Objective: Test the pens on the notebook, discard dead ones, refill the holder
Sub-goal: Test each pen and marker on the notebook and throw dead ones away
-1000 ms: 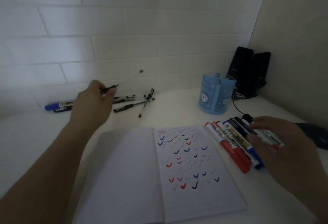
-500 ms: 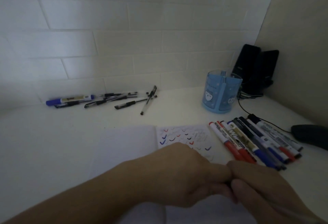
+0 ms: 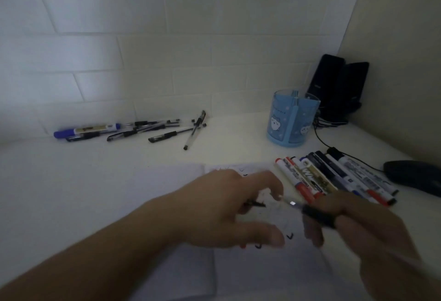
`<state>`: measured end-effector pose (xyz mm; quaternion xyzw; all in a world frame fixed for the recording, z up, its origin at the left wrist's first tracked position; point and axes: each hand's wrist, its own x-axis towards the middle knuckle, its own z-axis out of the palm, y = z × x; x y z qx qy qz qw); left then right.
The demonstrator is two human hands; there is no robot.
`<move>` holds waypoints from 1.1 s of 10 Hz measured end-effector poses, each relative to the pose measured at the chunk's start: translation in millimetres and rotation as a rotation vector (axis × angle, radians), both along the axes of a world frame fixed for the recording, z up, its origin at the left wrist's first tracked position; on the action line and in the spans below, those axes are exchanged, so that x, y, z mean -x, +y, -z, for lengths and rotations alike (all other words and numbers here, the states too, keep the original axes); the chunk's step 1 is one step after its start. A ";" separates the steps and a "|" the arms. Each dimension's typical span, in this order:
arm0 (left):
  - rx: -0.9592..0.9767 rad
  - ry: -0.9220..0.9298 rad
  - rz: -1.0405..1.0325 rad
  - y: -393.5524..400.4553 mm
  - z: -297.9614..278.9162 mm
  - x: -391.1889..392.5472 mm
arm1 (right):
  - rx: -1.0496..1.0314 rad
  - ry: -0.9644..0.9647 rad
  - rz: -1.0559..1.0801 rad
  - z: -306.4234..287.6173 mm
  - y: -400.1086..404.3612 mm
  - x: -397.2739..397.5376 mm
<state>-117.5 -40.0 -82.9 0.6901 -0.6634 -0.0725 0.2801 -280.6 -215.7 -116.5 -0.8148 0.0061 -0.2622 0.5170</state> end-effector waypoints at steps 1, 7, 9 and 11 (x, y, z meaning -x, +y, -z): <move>0.000 -0.026 -0.123 3.3 2.5 -17.2 | -0.243 -0.039 -0.009 -7.8 1.5 -3.3; -0.337 -0.362 -0.396 -16.1 21.2 -21.2 | -0.107 0.218 -0.044 -15.9 41.7 -14.1; -0.412 -0.194 -0.284 -6.9 17.7 -27.3 | -0.004 0.278 -0.110 -8.4 50.1 -21.7; -0.412 -0.198 -0.235 -4.9 16.3 -27.7 | 0.112 0.285 -0.045 -2.8 52.4 -26.8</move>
